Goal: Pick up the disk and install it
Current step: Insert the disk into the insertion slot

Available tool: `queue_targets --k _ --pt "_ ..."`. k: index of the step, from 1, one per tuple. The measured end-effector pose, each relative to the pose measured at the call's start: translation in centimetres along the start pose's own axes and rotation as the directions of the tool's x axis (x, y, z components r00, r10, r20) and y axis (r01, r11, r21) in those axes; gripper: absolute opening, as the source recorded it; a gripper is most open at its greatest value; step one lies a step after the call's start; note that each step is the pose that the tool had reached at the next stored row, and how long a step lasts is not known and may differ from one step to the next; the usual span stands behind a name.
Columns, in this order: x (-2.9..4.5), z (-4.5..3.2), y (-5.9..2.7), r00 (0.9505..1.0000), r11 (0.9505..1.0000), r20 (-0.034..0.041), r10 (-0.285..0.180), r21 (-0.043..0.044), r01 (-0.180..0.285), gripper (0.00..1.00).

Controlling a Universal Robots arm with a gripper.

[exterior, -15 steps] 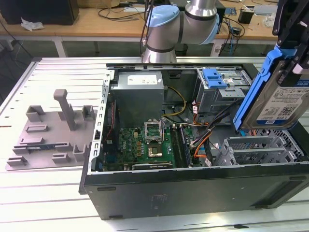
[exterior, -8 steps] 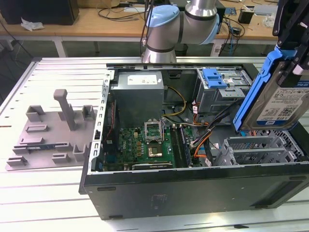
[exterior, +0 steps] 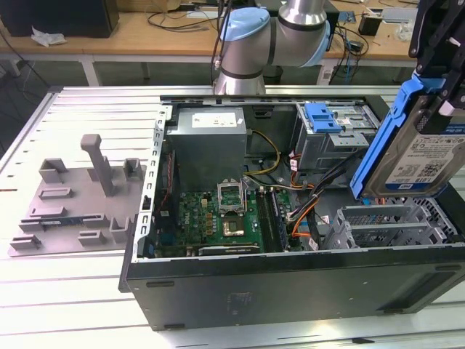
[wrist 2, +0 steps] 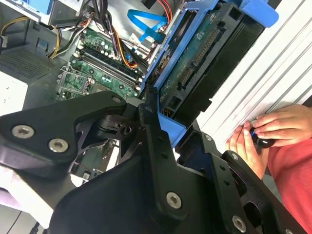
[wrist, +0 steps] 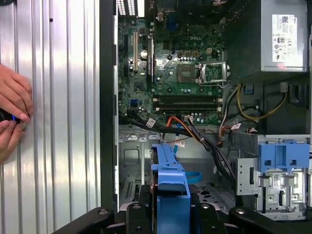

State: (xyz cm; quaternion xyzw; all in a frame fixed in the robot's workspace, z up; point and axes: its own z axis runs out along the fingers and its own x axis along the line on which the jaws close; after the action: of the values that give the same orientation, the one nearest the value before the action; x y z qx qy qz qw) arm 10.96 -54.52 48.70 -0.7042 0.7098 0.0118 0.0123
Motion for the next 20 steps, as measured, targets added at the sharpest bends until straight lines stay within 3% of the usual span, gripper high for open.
queue_targets --k 20 --pt "0.19 0.89 -0.14 0.9998 0.9998 0.0 -0.019 -0.0006 0.019 0.37"
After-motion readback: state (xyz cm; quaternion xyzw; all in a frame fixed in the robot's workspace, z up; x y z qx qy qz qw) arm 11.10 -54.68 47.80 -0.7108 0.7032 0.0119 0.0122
